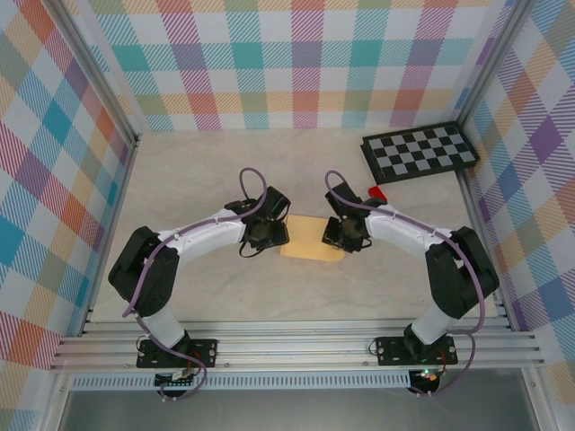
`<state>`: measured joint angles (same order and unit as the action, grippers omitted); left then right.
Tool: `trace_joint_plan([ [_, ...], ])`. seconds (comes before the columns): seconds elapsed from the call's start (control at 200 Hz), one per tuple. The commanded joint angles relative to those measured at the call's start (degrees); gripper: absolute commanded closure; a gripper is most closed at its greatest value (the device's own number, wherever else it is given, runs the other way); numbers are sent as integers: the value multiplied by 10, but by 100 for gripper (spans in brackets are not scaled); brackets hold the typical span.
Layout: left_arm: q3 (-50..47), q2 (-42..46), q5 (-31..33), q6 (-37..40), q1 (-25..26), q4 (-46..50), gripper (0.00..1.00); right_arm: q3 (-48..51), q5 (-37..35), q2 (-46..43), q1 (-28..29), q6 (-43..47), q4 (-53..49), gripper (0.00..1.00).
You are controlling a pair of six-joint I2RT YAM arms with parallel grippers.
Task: Fold the paper box
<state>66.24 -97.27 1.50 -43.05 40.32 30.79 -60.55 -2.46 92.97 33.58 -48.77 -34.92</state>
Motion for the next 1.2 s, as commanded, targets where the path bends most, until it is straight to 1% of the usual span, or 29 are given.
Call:
trace_joint_plan([
  [0.0,-11,2,-11,-14,6,-10,57,8,8,6,-3,-13,0,61],
  [0.31,-19,-6,-23,-26,22,0,57,3,2,13,-3,-16,-16,62],
  [0.57,-27,12,-52,-70,26,-7,58,4,-2,18,-3,-22,-15,62],
  [0.725,-25,0,-60,-78,33,-9,57,-1,1,23,-3,-24,-12,62],
  [0.8,-27,-5,-74,-89,35,-20,57,-4,1,27,-3,-23,-13,62],
  [0.91,-25,-2,-88,-103,39,-36,59,-7,2,30,-3,-23,-15,62],
  [1.195,-7,5,-86,-104,41,-28,63,-6,3,33,-3,-23,-12,62],
])
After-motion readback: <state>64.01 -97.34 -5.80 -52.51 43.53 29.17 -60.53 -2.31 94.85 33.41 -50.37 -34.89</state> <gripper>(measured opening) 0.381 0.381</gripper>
